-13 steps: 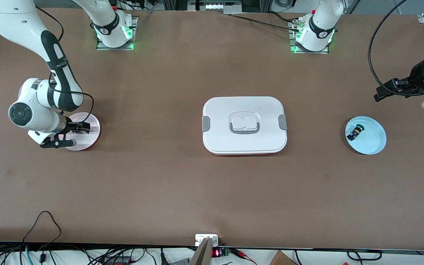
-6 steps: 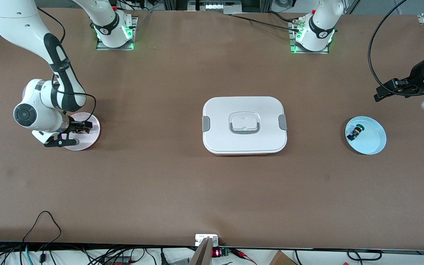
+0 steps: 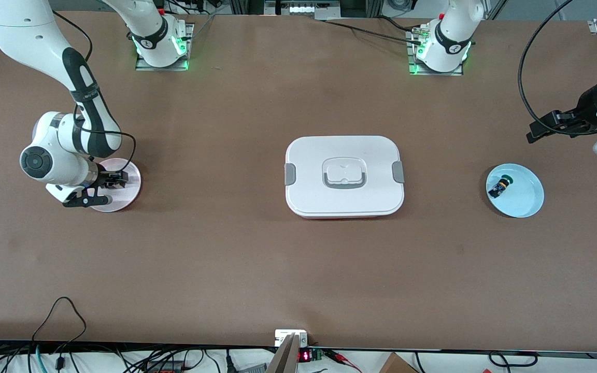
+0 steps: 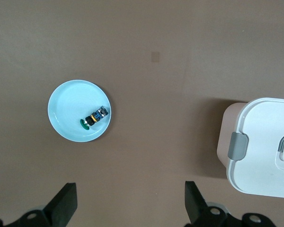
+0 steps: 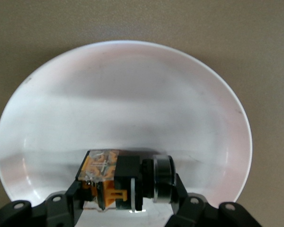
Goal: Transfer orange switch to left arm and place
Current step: 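Close the right gripper around the orange switch, then lift the switch over the box with the right gripper while the left gripper approaches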
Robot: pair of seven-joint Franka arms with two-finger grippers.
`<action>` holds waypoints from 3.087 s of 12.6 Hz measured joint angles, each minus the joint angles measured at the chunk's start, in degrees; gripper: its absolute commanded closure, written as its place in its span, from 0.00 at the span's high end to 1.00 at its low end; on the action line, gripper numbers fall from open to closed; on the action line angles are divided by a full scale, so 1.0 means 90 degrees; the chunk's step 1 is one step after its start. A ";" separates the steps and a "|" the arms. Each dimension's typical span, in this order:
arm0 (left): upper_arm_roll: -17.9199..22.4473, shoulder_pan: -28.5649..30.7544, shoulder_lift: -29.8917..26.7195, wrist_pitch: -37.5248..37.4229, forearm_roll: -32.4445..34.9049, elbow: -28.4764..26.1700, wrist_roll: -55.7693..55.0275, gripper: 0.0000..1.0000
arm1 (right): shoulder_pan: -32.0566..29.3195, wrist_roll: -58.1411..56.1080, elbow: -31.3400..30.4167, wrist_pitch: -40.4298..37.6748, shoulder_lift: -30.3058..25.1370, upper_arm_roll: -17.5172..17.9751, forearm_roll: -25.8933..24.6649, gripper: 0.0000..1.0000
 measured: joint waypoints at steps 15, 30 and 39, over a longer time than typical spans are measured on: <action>0.0002 0.0002 0.0002 -0.0011 0.0000 -0.0304 0.0000 1.00 | 0.0095 -0.0547 0.2621 -0.3463 -0.1159 0.0484 0.0273 0.26; 0.0319 0.0203 0.0017 -0.0741 -0.3296 -0.0753 0.0809 1.00 | 0.0516 -0.5577 0.3658 -0.3398 -0.1388 0.1639 0.4199 0.11; 0.0103 0.0063 0.0299 -0.0549 -0.7744 -0.2016 0.1169 1.00 | 0.1209 -0.7664 0.3604 -0.2724 -0.0852 0.1672 0.7826 0.02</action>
